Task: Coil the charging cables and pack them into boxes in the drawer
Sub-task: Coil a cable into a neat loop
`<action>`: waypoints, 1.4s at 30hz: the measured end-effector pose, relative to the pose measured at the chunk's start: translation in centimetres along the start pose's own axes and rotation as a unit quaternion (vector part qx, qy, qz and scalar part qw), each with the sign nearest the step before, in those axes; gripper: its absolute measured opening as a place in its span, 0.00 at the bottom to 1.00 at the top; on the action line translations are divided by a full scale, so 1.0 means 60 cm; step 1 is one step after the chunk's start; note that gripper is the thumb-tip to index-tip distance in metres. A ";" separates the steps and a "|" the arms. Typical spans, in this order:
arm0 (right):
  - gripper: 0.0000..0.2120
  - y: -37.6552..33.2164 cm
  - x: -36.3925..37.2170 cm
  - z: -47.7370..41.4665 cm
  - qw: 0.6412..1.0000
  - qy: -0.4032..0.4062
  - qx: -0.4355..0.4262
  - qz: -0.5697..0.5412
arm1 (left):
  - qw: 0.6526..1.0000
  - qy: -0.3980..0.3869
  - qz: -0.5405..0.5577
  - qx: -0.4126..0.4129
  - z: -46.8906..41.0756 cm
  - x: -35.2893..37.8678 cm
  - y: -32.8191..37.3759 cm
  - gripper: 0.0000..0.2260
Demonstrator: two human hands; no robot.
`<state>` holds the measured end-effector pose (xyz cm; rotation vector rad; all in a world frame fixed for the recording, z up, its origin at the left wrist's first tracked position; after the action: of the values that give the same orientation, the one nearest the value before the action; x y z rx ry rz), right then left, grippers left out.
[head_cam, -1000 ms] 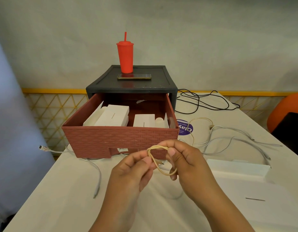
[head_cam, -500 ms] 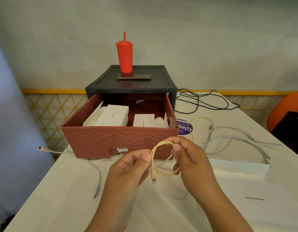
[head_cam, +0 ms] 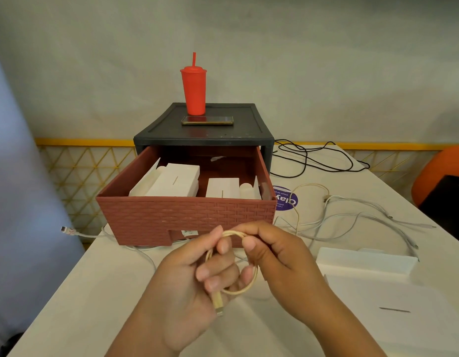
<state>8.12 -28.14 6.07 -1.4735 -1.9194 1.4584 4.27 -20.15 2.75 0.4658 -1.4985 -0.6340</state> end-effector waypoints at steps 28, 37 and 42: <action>0.09 -0.002 0.007 -0.038 0.932 0.030 -0.129 0.339 | 0.626 0.097 -0.707 0.315 -0.007 -0.010 0.077 0.22; 0.06 0.007 -0.014 -0.072 0.982 0.015 -0.056 0.179 | 0.766 0.026 -0.602 0.226 -0.030 -0.001 0.067 0.13; 0.07 0.002 -0.021 -0.076 0.995 0.021 -0.059 0.082 | 0.915 0.041 -0.366 0.162 -0.031 0.000 0.068 0.11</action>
<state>12.08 -26.88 8.30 -1.7383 -1.9288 1.3902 6.52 -17.22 5.33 1.3320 -1.3307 -0.9291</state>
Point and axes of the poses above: each hand's wrist, its own z-axis away from the middle knuckle, its own x-axis out of the palm, y = z × x, the point moved 8 cm from there along -z, towards the middle knuckle, and after that the axes turned 4 degrees about x, right-handed, at the moved point
